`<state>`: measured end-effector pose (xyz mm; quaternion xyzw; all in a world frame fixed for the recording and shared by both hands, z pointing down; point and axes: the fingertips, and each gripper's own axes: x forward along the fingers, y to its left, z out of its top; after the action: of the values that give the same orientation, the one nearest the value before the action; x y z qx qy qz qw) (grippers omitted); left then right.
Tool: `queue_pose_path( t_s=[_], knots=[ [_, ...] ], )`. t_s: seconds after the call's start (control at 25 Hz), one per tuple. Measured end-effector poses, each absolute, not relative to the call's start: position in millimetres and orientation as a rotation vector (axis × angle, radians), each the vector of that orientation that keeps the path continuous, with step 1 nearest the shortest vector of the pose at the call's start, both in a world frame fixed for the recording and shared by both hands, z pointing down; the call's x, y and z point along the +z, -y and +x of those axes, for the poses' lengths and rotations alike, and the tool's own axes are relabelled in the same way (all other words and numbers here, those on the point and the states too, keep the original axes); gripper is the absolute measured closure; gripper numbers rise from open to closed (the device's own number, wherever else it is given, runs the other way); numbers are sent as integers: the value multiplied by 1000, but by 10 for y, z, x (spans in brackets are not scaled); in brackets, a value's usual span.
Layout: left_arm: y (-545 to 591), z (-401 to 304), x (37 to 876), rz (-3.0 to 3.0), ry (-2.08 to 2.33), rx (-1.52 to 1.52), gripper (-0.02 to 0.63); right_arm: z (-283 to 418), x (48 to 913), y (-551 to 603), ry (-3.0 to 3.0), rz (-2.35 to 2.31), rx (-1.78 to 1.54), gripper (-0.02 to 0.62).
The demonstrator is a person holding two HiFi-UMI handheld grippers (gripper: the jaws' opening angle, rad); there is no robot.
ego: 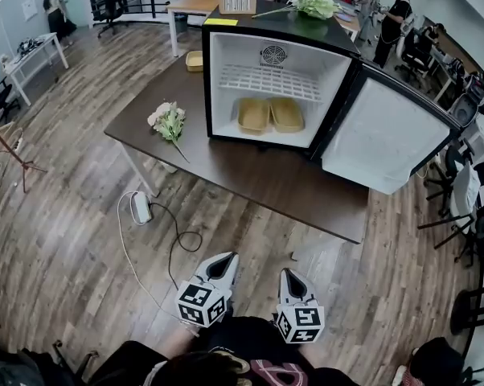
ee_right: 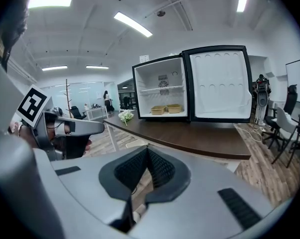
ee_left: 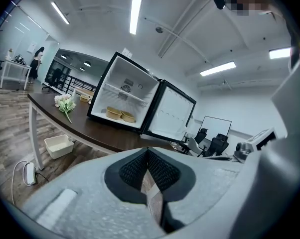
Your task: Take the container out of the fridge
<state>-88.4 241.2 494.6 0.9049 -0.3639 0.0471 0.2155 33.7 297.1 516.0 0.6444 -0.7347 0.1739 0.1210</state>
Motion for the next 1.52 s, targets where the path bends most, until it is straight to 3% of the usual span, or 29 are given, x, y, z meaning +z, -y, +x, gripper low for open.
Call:
queue_pose_path(
  t_s=[0.64,1.52],
  knots=[
    [-1160,-1026,4927,2572,946,216,600,249,5211,-1838,2039,2044,566,586],
    [-669,-986,5078,2503,1003,215,600,426,5415,-1325,2020,2015,636,586]
  ],
)
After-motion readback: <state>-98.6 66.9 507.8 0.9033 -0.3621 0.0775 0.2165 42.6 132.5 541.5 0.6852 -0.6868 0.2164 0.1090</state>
